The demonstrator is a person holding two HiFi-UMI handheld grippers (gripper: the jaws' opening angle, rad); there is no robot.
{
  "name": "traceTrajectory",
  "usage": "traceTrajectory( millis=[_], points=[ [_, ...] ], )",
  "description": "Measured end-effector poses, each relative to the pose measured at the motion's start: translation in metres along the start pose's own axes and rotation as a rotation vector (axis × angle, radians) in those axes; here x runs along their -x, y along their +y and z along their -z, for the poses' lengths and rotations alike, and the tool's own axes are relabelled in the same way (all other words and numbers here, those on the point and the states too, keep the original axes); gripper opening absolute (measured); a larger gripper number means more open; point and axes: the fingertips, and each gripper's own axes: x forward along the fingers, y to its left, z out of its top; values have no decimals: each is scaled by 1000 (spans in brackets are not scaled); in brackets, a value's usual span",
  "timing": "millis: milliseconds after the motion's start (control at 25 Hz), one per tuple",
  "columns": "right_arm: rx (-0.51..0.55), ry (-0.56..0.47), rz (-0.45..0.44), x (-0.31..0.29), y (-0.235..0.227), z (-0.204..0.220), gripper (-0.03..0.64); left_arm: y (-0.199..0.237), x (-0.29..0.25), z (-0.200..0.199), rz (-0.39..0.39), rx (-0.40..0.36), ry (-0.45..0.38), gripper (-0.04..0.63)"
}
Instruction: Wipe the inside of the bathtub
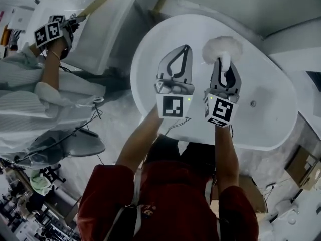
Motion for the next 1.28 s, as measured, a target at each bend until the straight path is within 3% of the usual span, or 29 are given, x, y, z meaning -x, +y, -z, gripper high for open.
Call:
traceTrajectory(
  millis=[280,600,720,960,1080,1280],
  points=[
    [10,58,-49,-74,31,98,94,12,-18,101,-23,20,31,15],
    [3,101,-115,-151,67,202,94,30,-33,215,-106,38,98,15],
    [0,98,-128,-175,68,218,94,29,-41,240,-143,73,104,15],
    [10,92,-146,-220,76,242,94,35,-50,282,-169,52,115,15],
    [18,96,-160,-235,81,255,94,40,-52,300,-204,99,123,15],
    [31,76,-155,-264,74,261,94,33,-69,322,-198,103,163,15]
  ],
)
